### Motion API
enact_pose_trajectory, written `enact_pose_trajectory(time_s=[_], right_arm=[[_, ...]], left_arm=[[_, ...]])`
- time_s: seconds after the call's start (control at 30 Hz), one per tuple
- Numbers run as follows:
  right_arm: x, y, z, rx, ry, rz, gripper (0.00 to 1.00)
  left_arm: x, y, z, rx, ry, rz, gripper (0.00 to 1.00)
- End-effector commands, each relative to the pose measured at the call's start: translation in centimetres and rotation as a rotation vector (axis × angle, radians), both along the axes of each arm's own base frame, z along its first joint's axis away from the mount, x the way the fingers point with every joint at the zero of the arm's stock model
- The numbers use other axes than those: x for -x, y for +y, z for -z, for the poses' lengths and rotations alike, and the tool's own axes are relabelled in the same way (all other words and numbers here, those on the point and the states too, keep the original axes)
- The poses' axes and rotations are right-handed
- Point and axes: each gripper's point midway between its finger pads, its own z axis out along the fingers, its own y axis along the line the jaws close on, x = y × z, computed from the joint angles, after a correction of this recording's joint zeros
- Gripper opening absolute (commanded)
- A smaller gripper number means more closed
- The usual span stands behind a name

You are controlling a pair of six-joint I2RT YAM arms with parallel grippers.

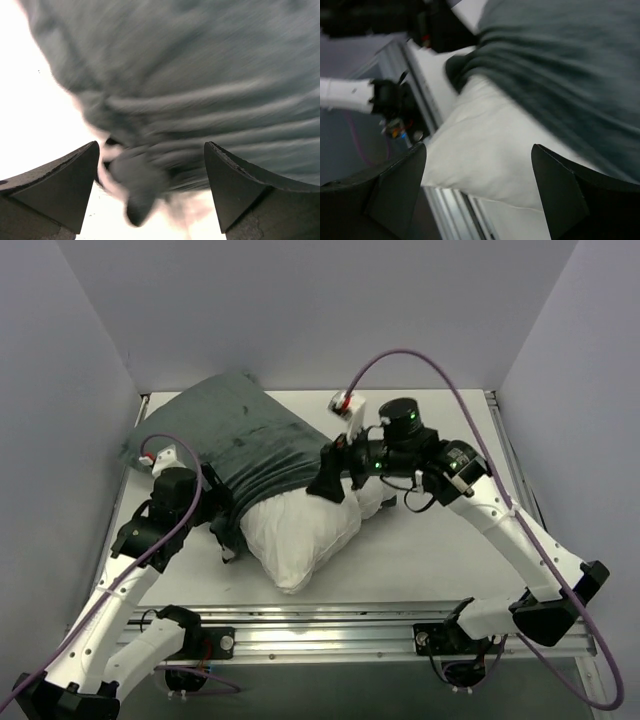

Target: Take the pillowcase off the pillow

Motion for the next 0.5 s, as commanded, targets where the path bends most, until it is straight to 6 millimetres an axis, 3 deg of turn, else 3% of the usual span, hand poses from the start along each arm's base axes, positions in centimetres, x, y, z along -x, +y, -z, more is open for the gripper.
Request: enact_pose_trajectory(time_s=[0.0, 0.1, 0.13, 0.2, 0.23, 0.3, 0.33, 0.37, 0.43, 0.47], right_arm=[[-9.0, -3.5, -0.7, -0.028, 0.003, 0.279, 0.81], [-12.3, -4.6, 0.5, -0.059, 0.039, 0.367, 0.87], [-14.2, -5.4, 2.3, -0.042, 0.08, 0.411, 0.88], [-15.3, -5.4, 4.6, -0.025, 0.144, 0.428, 0.88], [-15.8, -4.9, 6.8, 0.007, 0.183, 0.423, 0.88], [-15.6, -3.4, 8.8, -0.005, 0.228, 0.382, 0.88], [-14.9, -3.0, 10.5, 0.014, 0.259, 0.359, 0.87], [-13.5, -1.8, 11.2, 0.023, 0.276, 0.308, 0.86], [-10.5, 0.0, 12.3, 0.037, 0.314, 0.182, 0.77], [-7.5, 1.5, 13.2, 0.059, 0.341, 0.096, 0.74]], left_arm=[[-0.2, 0.1, -2.5, 0.011, -0.046, -0.01, 0.94], [-0.6, 0.0, -2.6, 0.012, -0.051, -0.008, 0.95], [-0.7, -0.1, -2.5, 0.009, -0.05, -0.006, 0.95], [-1.4, -0.3, -2.0, 0.002, -0.035, -0.003, 0.95], [-1.7, -0.4, -1.8, -0.007, -0.029, 0.002, 0.96], [-2.6, -0.7, -0.8, -0.02, -0.007, 0.006, 0.96], [-3.0, -1.0, -0.6, -0.028, -0.004, 0.02, 0.96], [-3.6, -1.2, 0.4, -0.036, 0.028, 0.027, 0.96], [-4.8, -2.3, 0.4, -0.023, 0.022, 0.067, 0.96], [-5.7, -2.9, 0.8, -0.014, 0.023, 0.082, 0.96]])
